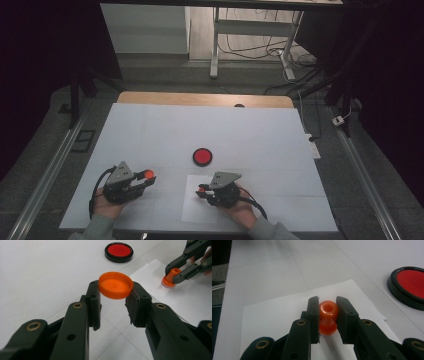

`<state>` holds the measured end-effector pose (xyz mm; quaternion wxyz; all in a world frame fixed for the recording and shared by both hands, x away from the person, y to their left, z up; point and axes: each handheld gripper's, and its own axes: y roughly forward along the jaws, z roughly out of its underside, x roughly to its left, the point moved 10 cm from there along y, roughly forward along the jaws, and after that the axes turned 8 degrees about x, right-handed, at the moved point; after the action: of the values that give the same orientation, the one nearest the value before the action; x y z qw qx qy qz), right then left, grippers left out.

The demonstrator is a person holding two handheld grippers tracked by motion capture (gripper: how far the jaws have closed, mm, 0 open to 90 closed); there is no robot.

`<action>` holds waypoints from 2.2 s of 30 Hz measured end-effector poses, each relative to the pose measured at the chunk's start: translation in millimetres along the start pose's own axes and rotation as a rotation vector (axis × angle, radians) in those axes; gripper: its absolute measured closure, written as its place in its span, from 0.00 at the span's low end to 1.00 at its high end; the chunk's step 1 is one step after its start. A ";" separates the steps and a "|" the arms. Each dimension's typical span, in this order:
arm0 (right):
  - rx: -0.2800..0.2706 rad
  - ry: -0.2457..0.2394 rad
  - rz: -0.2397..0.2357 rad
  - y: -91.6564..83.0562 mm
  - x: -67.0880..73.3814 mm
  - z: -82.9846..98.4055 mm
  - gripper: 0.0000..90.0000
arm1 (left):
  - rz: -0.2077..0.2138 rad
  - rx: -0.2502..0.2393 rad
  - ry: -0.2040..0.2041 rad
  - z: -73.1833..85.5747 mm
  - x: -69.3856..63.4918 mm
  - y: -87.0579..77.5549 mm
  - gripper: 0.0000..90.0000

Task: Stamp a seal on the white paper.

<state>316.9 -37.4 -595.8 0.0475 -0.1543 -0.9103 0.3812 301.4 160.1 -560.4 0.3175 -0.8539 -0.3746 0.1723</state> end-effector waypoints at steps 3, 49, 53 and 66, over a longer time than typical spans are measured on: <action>-0.002 -0.001 -0.003 0.1 0.3 -0.2 0.81 | -0.001 0.001 0.002 0.0 -0.1 -0.2 0.73; -0.189 0.122 -0.036 -41.7 -13.4 -33.9 0.80 | 0.004 0.003 0.010 0.0 -0.5 1.9 0.73; -0.216 0.136 -0.022 -49.8 -18.8 -37.8 0.80 | 0.002 0.003 0.009 -0.1 -1.2 2.2 0.73; -0.293 0.172 0.035 -78.1 -39.7 -46.3 0.80 | 0.008 0.009 0.013 0.4 -2.2 3.5 0.73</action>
<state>344.9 -70.3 -506.6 0.0958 -0.2075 -0.9459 0.2304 301.6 156.8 -563.0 0.3230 -0.8552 -0.3682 0.1695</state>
